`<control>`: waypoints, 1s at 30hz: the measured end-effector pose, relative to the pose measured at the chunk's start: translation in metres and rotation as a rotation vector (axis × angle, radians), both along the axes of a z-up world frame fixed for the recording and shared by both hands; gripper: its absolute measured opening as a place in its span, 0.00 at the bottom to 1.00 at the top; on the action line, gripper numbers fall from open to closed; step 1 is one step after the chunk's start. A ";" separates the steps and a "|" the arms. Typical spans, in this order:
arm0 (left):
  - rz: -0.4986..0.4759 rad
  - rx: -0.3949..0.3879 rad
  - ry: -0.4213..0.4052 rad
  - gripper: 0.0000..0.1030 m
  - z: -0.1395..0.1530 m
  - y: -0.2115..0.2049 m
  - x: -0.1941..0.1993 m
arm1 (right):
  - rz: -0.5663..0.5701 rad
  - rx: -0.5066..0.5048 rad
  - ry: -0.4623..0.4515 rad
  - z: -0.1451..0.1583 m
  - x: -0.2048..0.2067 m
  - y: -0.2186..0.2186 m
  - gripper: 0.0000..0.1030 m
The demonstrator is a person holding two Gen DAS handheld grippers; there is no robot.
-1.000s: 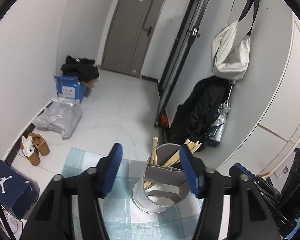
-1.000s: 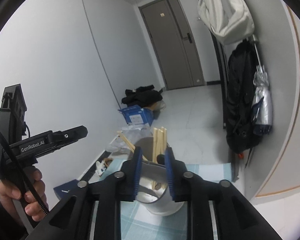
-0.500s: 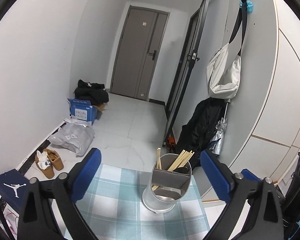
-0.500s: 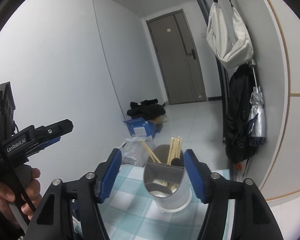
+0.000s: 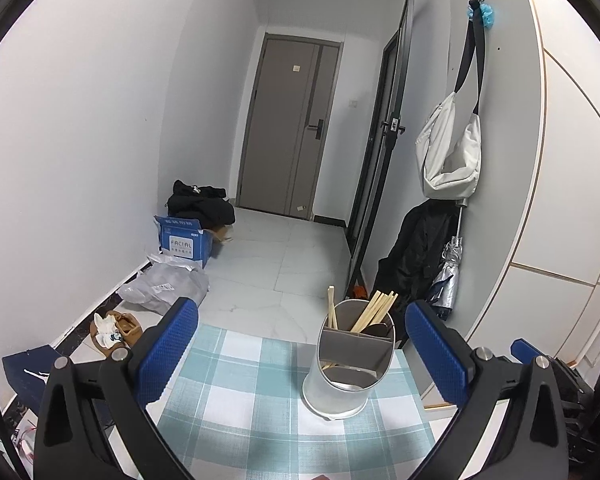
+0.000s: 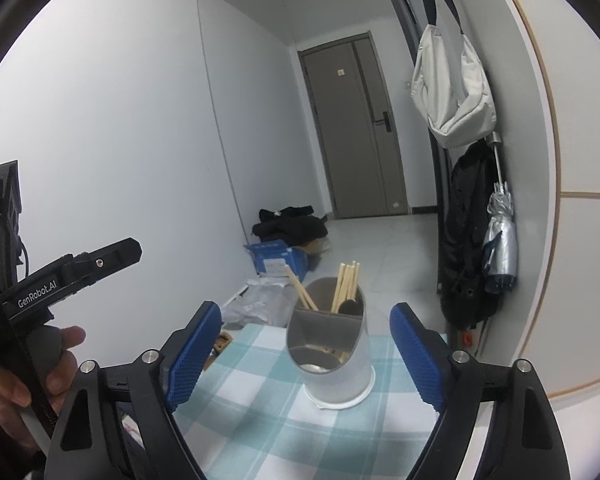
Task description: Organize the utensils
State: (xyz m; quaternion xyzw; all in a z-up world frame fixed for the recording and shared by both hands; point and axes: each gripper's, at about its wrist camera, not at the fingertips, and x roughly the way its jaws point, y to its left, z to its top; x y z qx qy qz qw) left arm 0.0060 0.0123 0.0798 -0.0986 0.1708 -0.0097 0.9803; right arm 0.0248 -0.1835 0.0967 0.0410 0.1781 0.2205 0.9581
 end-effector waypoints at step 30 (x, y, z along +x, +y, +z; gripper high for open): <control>0.070 0.020 -0.004 0.99 -0.041 0.011 -0.004 | -0.100 -0.098 -0.026 -0.044 -0.009 0.001 0.97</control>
